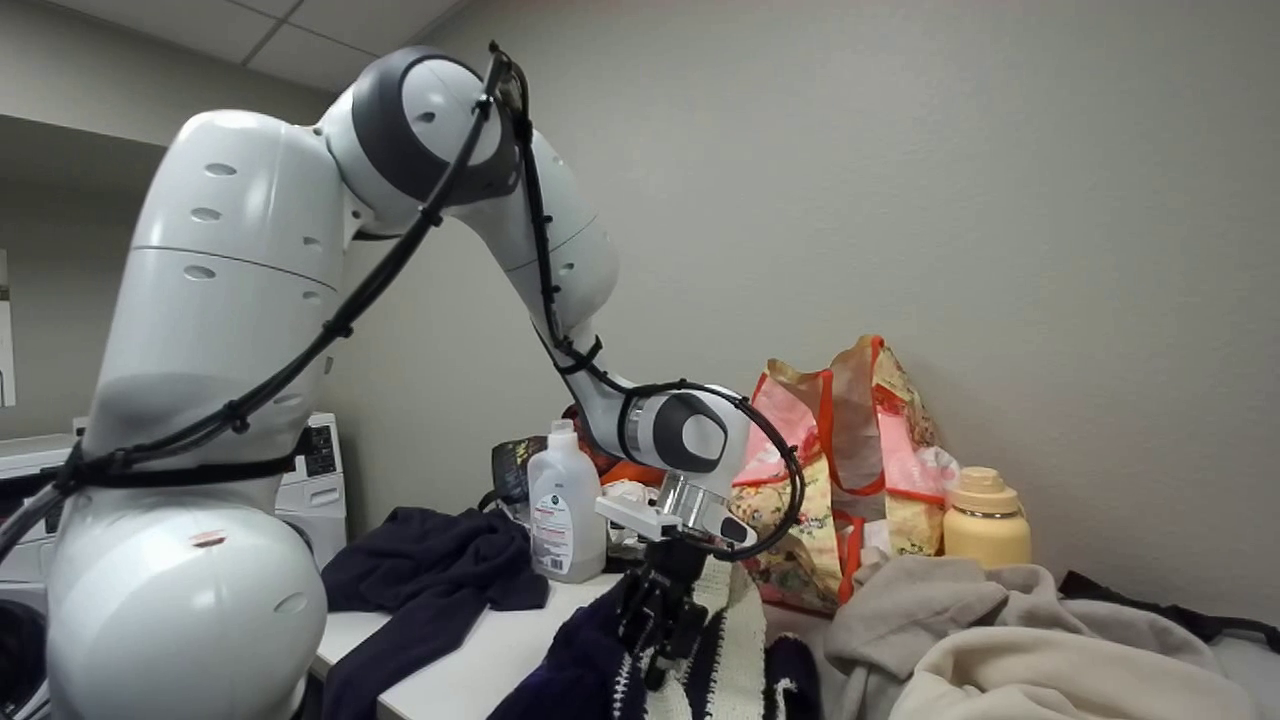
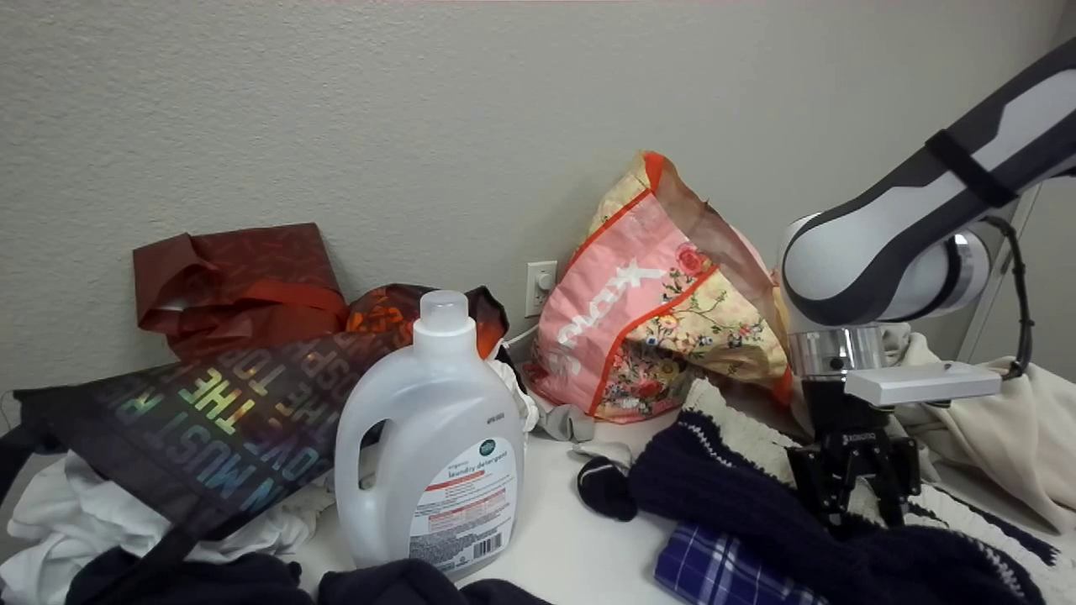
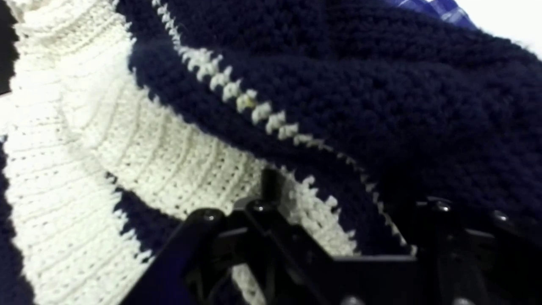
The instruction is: Fold the navy cloth on the table in half.
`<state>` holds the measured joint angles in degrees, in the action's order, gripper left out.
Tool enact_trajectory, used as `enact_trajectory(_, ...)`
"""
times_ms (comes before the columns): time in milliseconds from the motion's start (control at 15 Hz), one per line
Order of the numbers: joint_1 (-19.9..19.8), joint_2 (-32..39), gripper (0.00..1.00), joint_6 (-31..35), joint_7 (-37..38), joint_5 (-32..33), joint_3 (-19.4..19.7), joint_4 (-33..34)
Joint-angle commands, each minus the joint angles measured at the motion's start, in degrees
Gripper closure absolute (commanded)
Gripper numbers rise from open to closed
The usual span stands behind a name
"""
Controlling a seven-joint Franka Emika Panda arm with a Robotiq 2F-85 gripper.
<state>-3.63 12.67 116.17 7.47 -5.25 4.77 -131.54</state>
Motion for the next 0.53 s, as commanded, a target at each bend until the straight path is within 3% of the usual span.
enact_trajectory(0, 1.21, 0.53, 0.65, -0.13, 3.53, -3.16, -1.42, 1.7)
enact_trajectory(267, 2.63, 0.63, 0.93, 1.62, 6.06, -4.8, -2.77, 1.37)
enact_trajectory(467, 3.76, 1.07, 0.72, 3.84, 8.12, -5.11, -3.6, 1.41)
